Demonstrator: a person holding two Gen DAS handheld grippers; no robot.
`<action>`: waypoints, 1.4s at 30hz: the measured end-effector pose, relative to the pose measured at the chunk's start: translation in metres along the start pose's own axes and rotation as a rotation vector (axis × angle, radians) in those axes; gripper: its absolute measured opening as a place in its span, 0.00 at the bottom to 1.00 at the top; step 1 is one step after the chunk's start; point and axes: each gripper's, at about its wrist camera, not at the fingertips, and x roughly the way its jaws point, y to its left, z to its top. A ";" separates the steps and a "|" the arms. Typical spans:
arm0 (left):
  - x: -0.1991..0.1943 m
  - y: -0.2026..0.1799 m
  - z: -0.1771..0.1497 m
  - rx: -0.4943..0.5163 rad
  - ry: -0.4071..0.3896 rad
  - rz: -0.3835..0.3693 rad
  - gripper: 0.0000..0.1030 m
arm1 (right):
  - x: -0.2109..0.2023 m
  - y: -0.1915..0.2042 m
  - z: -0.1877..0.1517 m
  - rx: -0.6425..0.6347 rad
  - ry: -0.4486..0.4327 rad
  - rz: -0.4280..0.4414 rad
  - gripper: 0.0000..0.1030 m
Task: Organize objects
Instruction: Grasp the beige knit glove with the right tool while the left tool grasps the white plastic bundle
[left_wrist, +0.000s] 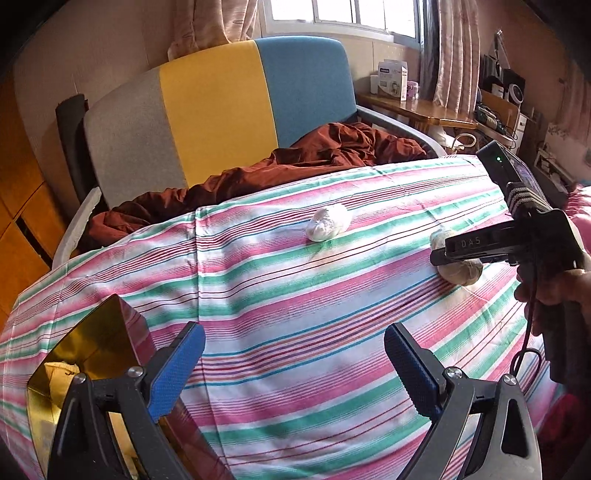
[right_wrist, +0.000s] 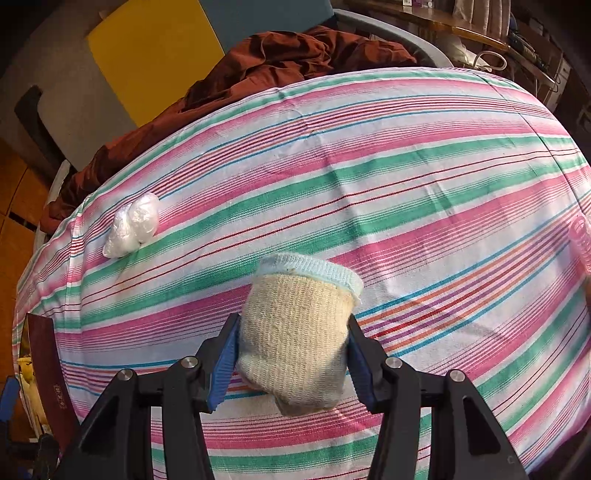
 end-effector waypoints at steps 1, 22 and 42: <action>0.006 -0.001 0.003 -0.001 0.009 -0.005 0.95 | 0.000 0.001 0.001 -0.002 0.000 -0.001 0.52; 0.130 -0.013 0.105 -0.035 0.052 -0.108 0.89 | 0.002 -0.003 0.007 -0.007 0.020 -0.008 0.53; 0.128 -0.025 0.038 -0.067 0.145 -0.073 0.38 | 0.004 -0.003 0.014 -0.109 0.020 -0.029 0.53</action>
